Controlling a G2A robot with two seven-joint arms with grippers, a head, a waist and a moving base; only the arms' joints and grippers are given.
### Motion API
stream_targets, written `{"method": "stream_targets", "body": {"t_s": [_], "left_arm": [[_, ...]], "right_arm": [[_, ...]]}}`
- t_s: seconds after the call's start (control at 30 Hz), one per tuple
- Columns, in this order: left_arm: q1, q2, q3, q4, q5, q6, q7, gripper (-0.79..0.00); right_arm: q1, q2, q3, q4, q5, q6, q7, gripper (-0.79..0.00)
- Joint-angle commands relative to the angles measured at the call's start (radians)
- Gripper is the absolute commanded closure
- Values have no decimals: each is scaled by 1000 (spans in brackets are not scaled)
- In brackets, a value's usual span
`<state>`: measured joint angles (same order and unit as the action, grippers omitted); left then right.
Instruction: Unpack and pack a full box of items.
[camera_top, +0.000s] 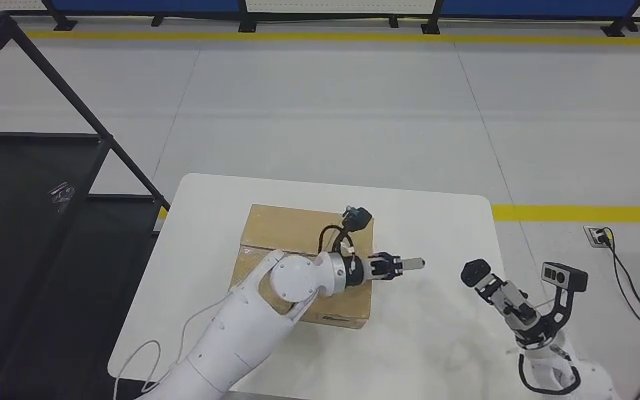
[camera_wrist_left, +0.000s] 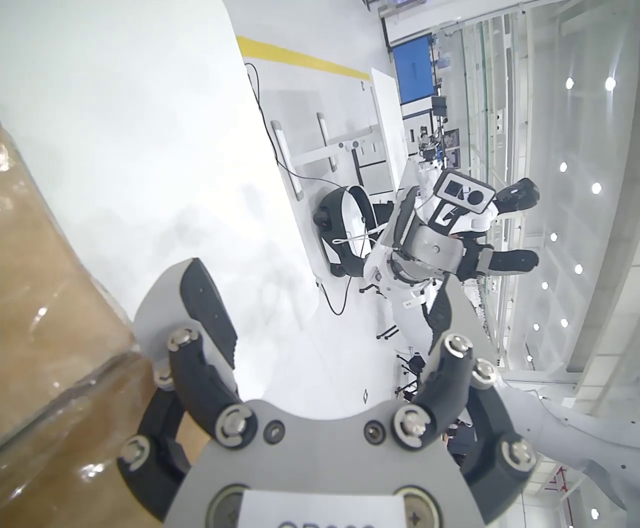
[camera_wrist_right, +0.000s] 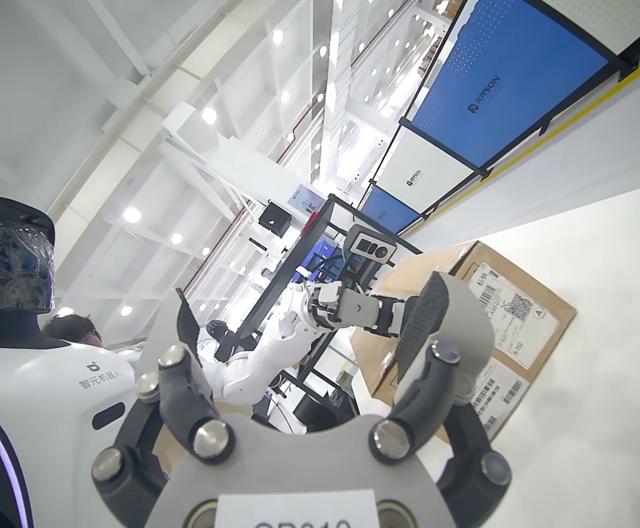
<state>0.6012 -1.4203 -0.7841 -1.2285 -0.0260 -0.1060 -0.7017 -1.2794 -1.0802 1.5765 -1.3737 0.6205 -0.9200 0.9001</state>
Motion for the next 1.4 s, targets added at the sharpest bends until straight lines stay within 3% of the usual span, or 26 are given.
{"method": "stream_targets", "body": {"t_s": [0.0,0.17,0.33,0.43,0.57,0.83,1.37], "left_arm": [[16,7,-43,-42,-39,-19,10,-785],[102,48,-221,-191,-94,-54,3,-785],[268,106,-503,-358,-151,-63,-27,-785],[365,130,-660,-402,-193,-64,-22,-785],[457,147,-792,-397,-284,-72,-32,-785],[540,158,-845,-372,-316,-114,-21,-785],[539,172,-862,-314,-382,-133,-30,-785]], "right_arm": [[14,1,-9,2,-2,7,7,-785],[59,3,-40,-8,3,47,46,-785],[169,-1,-126,-24,-48,177,104,-785],[252,-13,-216,-27,-131,262,105,-785],[363,-36,-337,25,-189,365,78,-785],[524,-84,-528,141,-335,478,1,-785],[629,-149,-688,215,-402,549,-74,-785]]}}
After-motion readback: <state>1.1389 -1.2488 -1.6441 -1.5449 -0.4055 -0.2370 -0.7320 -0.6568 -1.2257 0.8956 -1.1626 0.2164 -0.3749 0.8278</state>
